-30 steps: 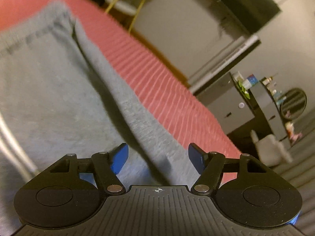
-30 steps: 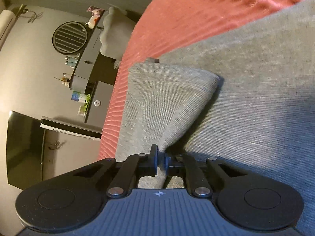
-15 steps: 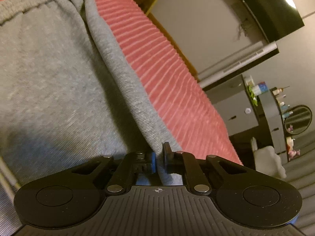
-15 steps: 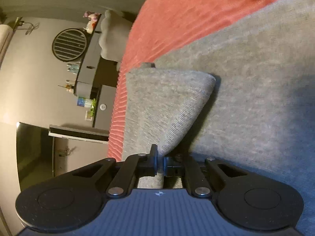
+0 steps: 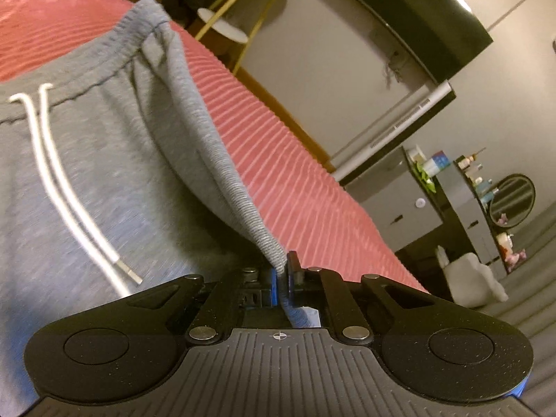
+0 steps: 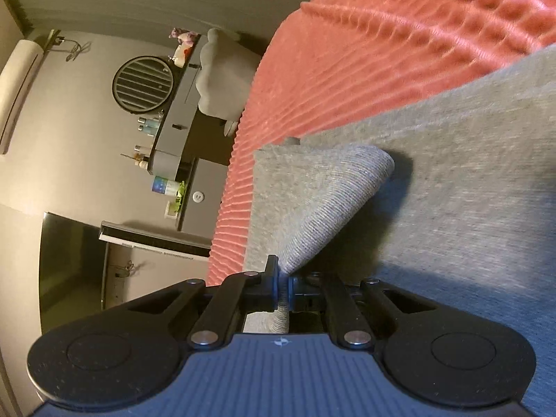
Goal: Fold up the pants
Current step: 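Lift the held edges and fold the pants in half lengthwise with both grippers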
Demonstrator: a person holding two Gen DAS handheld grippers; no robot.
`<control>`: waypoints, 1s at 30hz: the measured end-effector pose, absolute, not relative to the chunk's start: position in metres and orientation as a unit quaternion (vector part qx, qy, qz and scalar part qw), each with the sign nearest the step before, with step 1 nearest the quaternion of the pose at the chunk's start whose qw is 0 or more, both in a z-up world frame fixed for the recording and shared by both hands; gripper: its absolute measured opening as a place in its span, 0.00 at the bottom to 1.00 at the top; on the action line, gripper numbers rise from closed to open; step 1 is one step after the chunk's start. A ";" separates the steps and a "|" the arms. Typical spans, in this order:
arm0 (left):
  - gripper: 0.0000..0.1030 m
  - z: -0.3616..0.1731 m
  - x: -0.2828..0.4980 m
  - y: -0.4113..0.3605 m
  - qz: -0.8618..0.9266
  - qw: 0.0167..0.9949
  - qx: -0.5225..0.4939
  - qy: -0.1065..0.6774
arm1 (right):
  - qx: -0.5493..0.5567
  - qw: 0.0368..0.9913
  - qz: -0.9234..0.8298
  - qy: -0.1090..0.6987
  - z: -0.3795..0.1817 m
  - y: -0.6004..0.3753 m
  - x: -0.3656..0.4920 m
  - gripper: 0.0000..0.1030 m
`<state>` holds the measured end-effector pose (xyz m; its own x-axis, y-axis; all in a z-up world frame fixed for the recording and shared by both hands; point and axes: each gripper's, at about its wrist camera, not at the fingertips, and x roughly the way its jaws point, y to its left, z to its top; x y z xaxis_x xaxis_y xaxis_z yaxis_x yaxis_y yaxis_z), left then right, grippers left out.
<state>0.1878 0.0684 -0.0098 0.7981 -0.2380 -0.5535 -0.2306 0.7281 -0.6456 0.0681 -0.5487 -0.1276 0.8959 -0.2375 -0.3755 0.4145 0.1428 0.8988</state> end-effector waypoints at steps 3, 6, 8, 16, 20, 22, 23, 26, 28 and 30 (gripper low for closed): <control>0.07 -0.011 0.174 0.067 0.006 0.875 -0.365 0.317 | 0.617 0.751 -0.224 0.074 -0.127 -0.549 0.065 0.05; 0.07 -0.012 0.161 0.064 0.017 0.877 -0.361 0.317 | 0.609 0.754 -0.234 0.079 -0.128 -0.550 0.060 0.05; 0.07 -0.013 0.153 0.064 0.020 0.877 -0.363 0.315 | 0.605 0.755 -0.238 0.080 -0.128 -0.549 0.057 0.05; 0.07 -0.019 0.115 0.070 0.032 0.870 -0.384 0.309 | 0.589 0.762 -0.257 0.080 -0.121 -0.542 0.047 0.05; 0.07 -0.021 0.101 0.071 0.031 0.867 -0.388 0.311 | 0.574 0.770 -0.266 0.081 -0.115 -0.541 0.043 0.05; 0.07 -0.021 0.096 0.071 0.030 0.867 -0.388 0.311 | 0.566 0.774 -0.272 0.082 -0.113 -0.540 0.040 0.05; 0.07 -0.020 0.093 0.072 0.029 0.866 -0.391 0.311 | 0.562 0.776 -0.274 0.085 -0.113 -0.540 0.039 0.05; 0.07 -0.020 0.086 0.074 0.029 0.862 -0.399 0.310 | 0.556 0.778 -0.279 0.091 -0.111 -0.537 0.031 0.05; 0.07 -0.020 0.080 0.075 0.030 0.862 -0.397 0.313 | 0.548 0.780 -0.286 0.098 -0.111 -0.535 0.024 0.05; 0.07 -0.020 0.074 0.076 0.031 0.862 -0.396 0.316 | 0.541 0.781 -0.294 0.107 -0.111 -0.534 0.017 0.05</control>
<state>0.0744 0.0759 -0.0196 0.7981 -0.1974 -0.5693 -0.3033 0.6848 -0.6626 0.0173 -0.5343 -0.1112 0.8045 -0.3436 -0.4845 0.5744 0.2425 0.7818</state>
